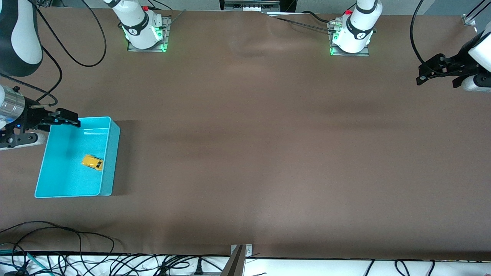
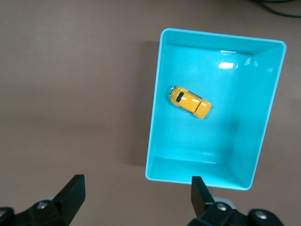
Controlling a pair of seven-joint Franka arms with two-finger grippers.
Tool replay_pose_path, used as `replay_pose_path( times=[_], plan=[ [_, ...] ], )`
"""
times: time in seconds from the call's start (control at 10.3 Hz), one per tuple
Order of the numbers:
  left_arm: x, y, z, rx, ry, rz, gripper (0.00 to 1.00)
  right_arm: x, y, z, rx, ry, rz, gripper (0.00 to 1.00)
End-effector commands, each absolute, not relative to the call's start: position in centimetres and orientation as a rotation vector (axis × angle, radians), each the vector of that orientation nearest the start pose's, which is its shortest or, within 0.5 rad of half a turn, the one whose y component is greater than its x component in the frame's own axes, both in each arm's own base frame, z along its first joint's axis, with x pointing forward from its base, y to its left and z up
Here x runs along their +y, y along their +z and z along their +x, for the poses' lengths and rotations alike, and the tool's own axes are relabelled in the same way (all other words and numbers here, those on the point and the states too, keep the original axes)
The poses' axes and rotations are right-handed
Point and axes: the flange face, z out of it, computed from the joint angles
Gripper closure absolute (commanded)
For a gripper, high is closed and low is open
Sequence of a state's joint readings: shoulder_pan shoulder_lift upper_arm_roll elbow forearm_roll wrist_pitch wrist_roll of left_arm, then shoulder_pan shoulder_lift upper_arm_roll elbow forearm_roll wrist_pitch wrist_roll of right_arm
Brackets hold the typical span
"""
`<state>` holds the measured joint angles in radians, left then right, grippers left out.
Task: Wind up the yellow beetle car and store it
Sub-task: 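Open the right gripper and lift it away from the bin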
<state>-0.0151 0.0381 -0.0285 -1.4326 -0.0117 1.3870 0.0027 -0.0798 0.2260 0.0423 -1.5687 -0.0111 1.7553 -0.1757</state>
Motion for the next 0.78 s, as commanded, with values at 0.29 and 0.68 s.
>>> replay_pose_path(
  times=[0.29, 0.68],
  plan=[
    [-2.61, 65.92, 54.49, 0.067, 0.136, -3.128, 0.0, -2.86, 50.91, 58.59, -0.139, -0.022, -3.123, 0.0],
    [-2.6, 65.92, 54.49, 0.07, 0.136, -3.128, 0.0, -2.3, 51.18, 58.61, -0.129, -0.029, -3.088, 0.0]
  ],
)
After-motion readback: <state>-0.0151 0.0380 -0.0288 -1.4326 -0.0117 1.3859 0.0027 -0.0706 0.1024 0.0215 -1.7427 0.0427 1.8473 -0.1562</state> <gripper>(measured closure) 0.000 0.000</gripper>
